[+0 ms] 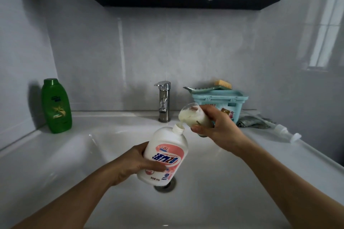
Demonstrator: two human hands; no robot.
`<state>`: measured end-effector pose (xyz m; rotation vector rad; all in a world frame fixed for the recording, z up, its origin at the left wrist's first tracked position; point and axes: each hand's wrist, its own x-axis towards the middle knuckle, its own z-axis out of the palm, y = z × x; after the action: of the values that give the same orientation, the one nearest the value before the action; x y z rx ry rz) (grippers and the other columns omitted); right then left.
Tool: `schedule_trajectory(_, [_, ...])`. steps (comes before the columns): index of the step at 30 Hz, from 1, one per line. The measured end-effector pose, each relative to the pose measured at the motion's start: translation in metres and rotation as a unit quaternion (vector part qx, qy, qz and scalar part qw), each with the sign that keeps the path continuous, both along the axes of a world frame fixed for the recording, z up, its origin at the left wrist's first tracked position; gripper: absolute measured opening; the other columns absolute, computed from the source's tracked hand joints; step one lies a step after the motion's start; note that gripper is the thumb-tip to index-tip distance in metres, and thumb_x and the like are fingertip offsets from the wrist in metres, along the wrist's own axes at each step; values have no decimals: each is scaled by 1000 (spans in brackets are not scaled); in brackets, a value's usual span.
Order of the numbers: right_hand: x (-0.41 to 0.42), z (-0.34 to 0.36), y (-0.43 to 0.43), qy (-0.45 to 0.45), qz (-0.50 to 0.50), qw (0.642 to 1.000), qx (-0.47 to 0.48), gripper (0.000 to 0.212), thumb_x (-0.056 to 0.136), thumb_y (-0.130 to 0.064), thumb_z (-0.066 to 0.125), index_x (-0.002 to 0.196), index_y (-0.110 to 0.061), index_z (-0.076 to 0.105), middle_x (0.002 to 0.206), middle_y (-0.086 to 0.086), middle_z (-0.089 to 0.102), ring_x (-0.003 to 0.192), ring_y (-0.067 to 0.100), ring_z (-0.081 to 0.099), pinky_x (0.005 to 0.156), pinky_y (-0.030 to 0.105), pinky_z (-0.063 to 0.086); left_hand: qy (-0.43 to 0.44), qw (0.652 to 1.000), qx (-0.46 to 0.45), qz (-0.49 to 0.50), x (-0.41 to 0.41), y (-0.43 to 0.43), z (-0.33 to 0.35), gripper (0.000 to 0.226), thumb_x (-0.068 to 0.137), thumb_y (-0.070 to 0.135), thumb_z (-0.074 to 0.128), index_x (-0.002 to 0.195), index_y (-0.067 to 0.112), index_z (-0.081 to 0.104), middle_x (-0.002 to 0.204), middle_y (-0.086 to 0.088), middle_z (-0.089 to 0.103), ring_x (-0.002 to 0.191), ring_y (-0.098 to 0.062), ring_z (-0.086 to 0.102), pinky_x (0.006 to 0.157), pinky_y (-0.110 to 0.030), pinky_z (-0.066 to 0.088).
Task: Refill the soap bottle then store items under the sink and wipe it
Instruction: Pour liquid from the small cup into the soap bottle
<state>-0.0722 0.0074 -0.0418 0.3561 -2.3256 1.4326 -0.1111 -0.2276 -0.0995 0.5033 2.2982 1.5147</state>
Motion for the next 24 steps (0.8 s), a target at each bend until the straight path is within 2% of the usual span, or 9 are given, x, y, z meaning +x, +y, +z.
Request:
schedule_trajectory(2, [0,0,0,-1,-1,1000,0,43,76,-11,74,111,-26,53,96,-8,59,87,13,60,72,29,58,-2,1000,-1,2,0,0,0,48,66,13,84,108,25,66,98,5,75,93,-14,70,78,-29,56])
schedule_trajectory(6, [0,0,0,-4,1,1000,0,45,77,-12,73,116,-24,53,99,-8,59,89,13,60,73,28,58,-2,1000,-1,4,1,0,0,51,63,14,85,110,23,66,99,3,75,97,-19,69,87,-38,56])
schedule_trajectory(12, [0,0,1,-6,3,1000,-3,44,78,-13,73,114,-26,52,99,-6,59,89,15,61,75,32,58,-2,1000,1,9,1,1,0,47,66,10,83,108,24,66,98,4,76,95,-18,69,84,-35,56])
schedule_trajectory(17, [1,0,1,-4,4,1000,-4,43,78,-12,73,113,-26,52,99,-7,59,89,14,60,74,31,58,-2,1000,-3,9,1,1,0,49,66,11,83,110,23,65,100,2,75,98,-20,69,91,-43,55])
schedule_trajectory(24, [1,1,0,2,8,1000,-4,43,77,-10,73,111,-26,52,97,-9,59,88,11,60,71,26,58,-2,1000,6,6,1,0,0,47,67,9,83,109,21,66,98,2,75,95,-19,70,83,-34,57])
